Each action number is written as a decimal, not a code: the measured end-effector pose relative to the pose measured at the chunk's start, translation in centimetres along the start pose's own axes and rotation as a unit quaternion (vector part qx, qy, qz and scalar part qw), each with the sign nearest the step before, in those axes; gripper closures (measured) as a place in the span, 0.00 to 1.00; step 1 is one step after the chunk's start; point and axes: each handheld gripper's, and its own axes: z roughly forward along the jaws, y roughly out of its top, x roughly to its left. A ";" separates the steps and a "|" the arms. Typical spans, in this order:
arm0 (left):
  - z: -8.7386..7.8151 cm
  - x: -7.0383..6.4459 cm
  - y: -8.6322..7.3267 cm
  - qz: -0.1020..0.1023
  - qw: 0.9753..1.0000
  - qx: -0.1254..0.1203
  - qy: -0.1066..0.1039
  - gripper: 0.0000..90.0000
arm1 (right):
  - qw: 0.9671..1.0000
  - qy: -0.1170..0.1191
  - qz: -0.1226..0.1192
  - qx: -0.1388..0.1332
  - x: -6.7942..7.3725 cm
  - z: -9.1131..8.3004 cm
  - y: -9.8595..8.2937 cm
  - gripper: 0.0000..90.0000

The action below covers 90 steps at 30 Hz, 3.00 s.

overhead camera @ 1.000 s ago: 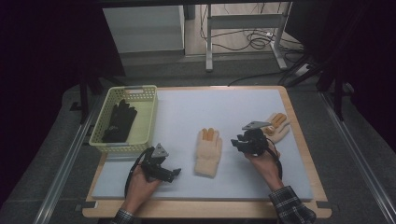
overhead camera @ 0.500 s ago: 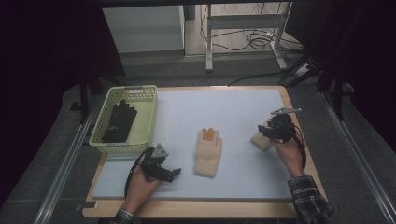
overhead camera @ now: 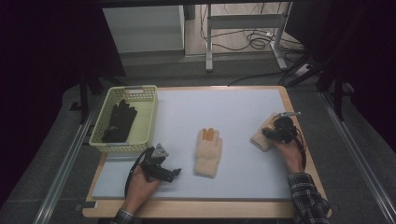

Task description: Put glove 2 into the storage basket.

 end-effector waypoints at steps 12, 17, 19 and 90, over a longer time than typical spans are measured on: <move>0.0 0.0 0.0 0.000 1.000 0.000 0.000 0.02 | 0.999 0.017 -0.021 -0.032 1.5 -2.8 0.7 0.67; 0.0 0.0 0.0 0.000 1.000 0.000 0.000 0.02 | 0.997 0.048 -0.029 -0.053 2.9 -4.7 0.9 0.67; 0.0 0.0 0.0 0.000 1.000 0.000 0.000 0.02 | 0.996 0.057 -0.036 -0.060 3.7 -5.4 1.0 0.67; 0.0 0.0 0.0 0.000 1.000 0.000 0.000 0.02 | 0.956 0.244 -0.163 -0.004 17.5 -3.2 -2.8 0.98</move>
